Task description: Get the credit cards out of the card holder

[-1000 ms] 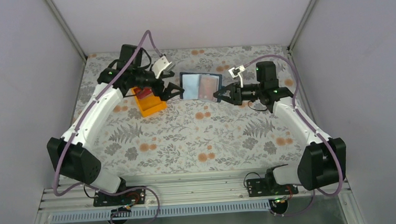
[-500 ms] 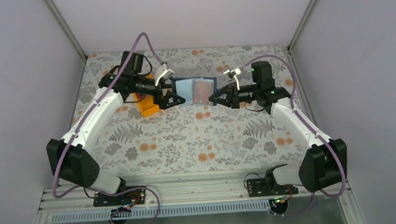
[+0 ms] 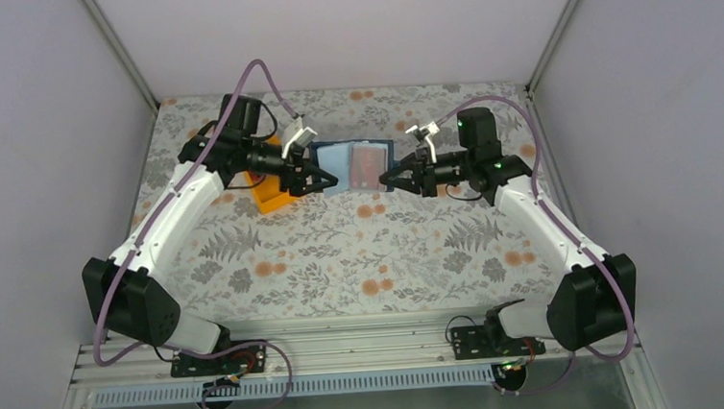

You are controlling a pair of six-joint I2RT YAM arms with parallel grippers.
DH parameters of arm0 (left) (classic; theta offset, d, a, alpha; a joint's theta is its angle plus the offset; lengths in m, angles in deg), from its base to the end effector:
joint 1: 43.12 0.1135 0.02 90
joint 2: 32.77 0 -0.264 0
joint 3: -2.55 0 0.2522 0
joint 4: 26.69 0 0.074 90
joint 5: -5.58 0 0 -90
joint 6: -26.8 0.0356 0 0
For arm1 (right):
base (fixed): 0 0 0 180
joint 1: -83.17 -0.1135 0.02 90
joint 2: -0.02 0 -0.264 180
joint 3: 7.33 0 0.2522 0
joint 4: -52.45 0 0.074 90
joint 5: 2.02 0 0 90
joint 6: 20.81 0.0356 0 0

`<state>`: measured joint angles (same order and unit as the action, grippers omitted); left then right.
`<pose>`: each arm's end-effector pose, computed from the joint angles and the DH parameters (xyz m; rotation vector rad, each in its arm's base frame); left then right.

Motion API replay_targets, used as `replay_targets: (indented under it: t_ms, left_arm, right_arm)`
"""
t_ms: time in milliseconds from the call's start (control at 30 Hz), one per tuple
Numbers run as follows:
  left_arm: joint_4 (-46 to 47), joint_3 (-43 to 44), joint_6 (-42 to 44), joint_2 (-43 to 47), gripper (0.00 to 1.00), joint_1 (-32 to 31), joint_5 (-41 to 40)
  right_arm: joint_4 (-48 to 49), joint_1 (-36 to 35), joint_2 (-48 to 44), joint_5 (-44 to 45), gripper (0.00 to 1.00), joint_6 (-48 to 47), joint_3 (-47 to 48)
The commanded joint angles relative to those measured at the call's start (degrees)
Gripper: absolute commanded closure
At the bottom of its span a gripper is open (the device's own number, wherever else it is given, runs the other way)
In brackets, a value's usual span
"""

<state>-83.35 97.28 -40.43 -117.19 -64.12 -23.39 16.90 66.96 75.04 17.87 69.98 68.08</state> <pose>0.2740 -0.1385 0.3554 1.2393 1.7591 -1.2213 0.2541 0.1087 0.3207 -0.9557 1.8195 1.4883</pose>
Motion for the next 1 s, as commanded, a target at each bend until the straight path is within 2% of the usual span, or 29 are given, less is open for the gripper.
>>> replay_targets:
  t_ms: [0, 167, 333, 367, 633, 800, 900, 967]
  left_arm:
    - [1.76, -0.19, -0.21, 1.48, 0.35, 0.25, 3.85]
    - [1.71, -0.59, -0.35, 1.96, 0.58, 0.25, 4.88]
    - [1.83, -1.27, -0.35, 2.58, 0.93, 0.26, 6.49]
    - [1.85, -1.29, -0.35, 2.73, 0.97, 0.25, 6.64]
    - [1.22, -1.16, -0.18, 2.67, 0.98, 0.25, 8.03]
    - [1.09, -1.33, 0.12, 2.7, 0.98, 0.27, 7.84]
    - [0.79, -1.28, 0.5, 2.76, 0.98, 0.31, 7.61]
    - [0.62, -1.25, 0.69, 2.82, 0.98, 0.27, 7.59]
  right_arm:
    - [-0.22, -1.17, -0.24, -1.1, 0.96, -0.63, 1.72]
    - [-0.48, -1.46, -1.11, -0.51, 0.96, -0.71, 1.38]
    - [-0.63, -1.66, -0.55, -0.18, 0.96, -0.83, 1.32]
    - [-0.63, -1.66, -0.52, 0.02, 0.96, -0.92, 1.29]
    - [-1.24, -1.73, -1.09, 0.39, 0.96, -1.99, 1.27]
    - [-1.22, -1.72, -1.5, 3.1, 0.72, -1.6, 1.45]
    - [-0.37, -1.68, -2.1, 4.6, 0.66, -0.83, 1.16]
    - [0.92, -1.73, -2.29, 5.18, 0.65, 0.29, 0.94]
